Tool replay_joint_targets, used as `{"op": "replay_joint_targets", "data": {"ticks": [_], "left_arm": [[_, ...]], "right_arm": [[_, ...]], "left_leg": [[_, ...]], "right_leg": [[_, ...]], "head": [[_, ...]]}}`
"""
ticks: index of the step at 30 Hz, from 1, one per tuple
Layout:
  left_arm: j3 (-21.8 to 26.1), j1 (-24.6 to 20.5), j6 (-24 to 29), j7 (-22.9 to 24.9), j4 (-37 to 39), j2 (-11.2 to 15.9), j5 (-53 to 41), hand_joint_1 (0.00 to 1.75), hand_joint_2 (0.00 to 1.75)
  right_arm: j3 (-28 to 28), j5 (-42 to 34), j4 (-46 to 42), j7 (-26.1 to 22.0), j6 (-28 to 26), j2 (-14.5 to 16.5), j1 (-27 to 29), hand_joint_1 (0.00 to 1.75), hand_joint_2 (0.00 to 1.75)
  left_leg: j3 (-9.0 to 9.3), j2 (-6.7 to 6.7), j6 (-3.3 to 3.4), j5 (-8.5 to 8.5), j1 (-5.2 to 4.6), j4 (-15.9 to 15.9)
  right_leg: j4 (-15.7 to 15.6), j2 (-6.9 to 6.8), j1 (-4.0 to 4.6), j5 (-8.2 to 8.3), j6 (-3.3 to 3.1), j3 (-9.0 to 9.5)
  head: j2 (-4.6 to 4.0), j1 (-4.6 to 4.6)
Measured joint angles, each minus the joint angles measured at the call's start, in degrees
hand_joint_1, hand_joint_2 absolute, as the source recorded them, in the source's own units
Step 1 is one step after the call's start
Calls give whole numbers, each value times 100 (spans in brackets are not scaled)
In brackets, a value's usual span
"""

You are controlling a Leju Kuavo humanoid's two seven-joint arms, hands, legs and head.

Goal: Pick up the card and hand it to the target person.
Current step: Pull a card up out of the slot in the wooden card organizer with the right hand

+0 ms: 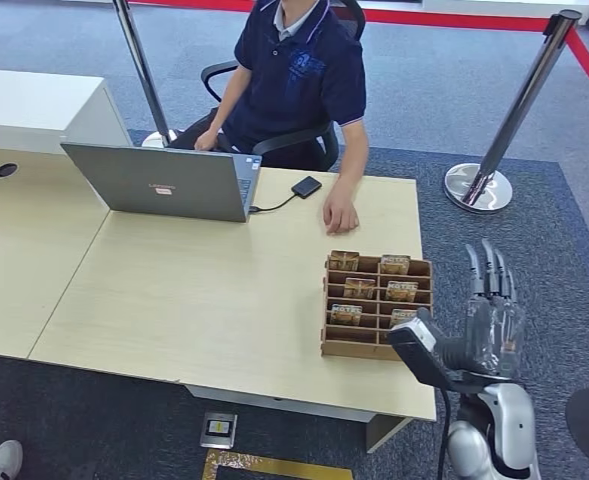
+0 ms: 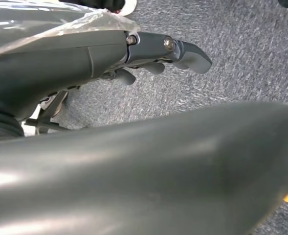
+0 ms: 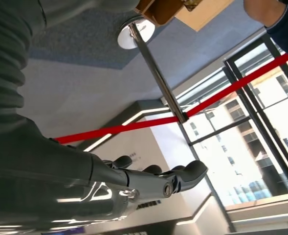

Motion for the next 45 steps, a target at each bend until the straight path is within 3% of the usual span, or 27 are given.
{"op": "replay_joint_targets", "data": {"ticks": [8, 13, 16, 19, 22, 23, 25, 28, 29, 34, 45], "left_arm": [[53, 14, 24, 40, -1, -19, 46, 0, 0], [55, 17, 10, 31, -5, -15, 43, 0, 0], [54, 20, 8, 8, -6, -12, 40, 0, 0], [69, 23, 9, -5, -6, -11, 53, 0, 0], [86, 32, 10, -8, 0, -14, 67, 0, 0], [92, 36, 11, -7, 2, -16, 70, 0, 0], [94, 41, 17, -8, 6, -22, 70, 0, 0], [94, 40, 33, -10, 4, -35, 67, 0, 0], [96, 37, 41, -14, 5, -38, 67, 0, 0], [112, 29, 65, -10, 11, -30, 79, 0, 0], [88, 35, 58, -10, 13, -8, 43, 0, 0]], "right_arm": [[1, -974, 233, -771, 15, 250, -108, 0, 175], [14, -1188, 373, -850, 115, 359, -177, 2, 175], [-52, -1320, 559, -868, 46, 405, -244, 14, 175], [-126, -1412, 664, -892, -51, 435, -258, 48, 175], [-155, -1356, 788, -864, -159, 461, -301, 118, 175], [-159, -1293, 871, -826, -192, 476, -339, 130, 175], [-163, -1183, 1037, -752, -231, 514, -422, 120, 175], [-177, -1068, 1336, -664, -326, 581, -574, 60, 175], [-193, -1055, 1447, -656, -376, 603, -624, 48, 175], [-252, -1090, 1692, -735, -503, 648, -707, 45, 175], [-357, -1239, 2061, -876, -628, 758, -739, 82, 175]], "left_leg": [[-6, 10, 1, 3, 1, 0], [-7, 11, 2, 6, 2, -1], [-3, 10, 2, 4, 2, -1], [-2, 8, 2, 5, 2, -2], [0, 6, 3, 5, 1, -1], [1, 7, 4, 4, 1, -1], [-2, 11, 4, 6, 1, -1], [-5, 13, 3, 9, 1, -1], [-6, 13, 3, 10, 1, -1], [-10, 10, 3, 16, 1, -1], [-12, 7, 3, 18, 0, 0]], "right_leg": [[0, 9, 1, 7, -1, -7], [0, 9, 1, 8, -1, -7], [0, 11, 1, 7, 0, -3], [-2, 8, 1, 7, 1, -1], [-1, 7, 1, 8, 2, 2], [-1, 9, 1, 7, 3, 3], [-1, 12, 1, 11, 3, -2], [-1, 14, 1, 13, 2, -5], [-1, 14, 1, 14, 3, -5], [-1, 10, 1, 19, 2, -9], [1, 8, 0, 19, 2, -10]], "head": [[0, 0], [0, 0], [0, 0], [0, 0], [0, 0], [0, 0], [0, 0], [0, 0], [0, 0], [0, 0], [0, 0]]}}
